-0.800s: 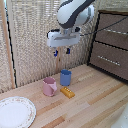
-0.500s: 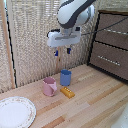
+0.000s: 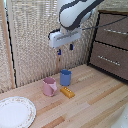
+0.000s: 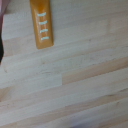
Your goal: Propose to navigate your clamp on the clench of the first drawer. Use gentle force to register to the cabinet. Send posterior your swing mandate till over it lurks, a cup of pink essence. Fortify your grip after aiming concentric with the pink cup’s periphery. Manoeuvre the pink towards the cabinet's top. Drop your compression till the cup is resting inside.
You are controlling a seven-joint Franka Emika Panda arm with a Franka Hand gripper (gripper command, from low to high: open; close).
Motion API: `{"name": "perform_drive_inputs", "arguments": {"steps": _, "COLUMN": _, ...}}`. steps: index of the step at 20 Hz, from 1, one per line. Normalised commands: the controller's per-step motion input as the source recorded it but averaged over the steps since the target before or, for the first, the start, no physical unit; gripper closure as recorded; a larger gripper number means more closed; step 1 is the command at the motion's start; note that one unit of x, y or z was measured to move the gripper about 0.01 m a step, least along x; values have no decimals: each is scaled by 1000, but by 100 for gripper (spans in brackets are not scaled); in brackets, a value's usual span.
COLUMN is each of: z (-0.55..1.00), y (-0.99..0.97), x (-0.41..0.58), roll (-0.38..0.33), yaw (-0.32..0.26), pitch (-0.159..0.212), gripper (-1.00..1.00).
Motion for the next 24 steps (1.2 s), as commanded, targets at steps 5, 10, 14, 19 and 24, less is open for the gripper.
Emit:
{"name": "perform_drive_inputs", "arguments": {"steps": 5, "z": 251, "y": -3, "x": 9, "roll": -300, "yaw": 143, "pitch": -28, "gripper": -100}}
{"name": "perform_drive_inputs", "arguments": {"steps": 10, "z": 97, "y": -53, "x": 58, "roll": -350, "yaw": 103, "pitch": -13, "gripper": -100}}
{"name": "perform_drive_inputs", "arguments": {"steps": 14, "z": 43, "y": -73, "x": 104, "roll": -370, "yaw": 79, "pitch": 0, "gripper": -100}}
{"name": "perform_drive_inputs", "arguments": {"steps": 19, "z": 92, "y": -57, "x": 141, "roll": -361, "yaw": 67, "pitch": 0, "gripper": -100}}
{"name": "perform_drive_inputs", "arguments": {"steps": 24, "z": 538, "y": 0, "x": 227, "roll": -233, "yaw": 56, "pitch": 0, "gripper": -100}}
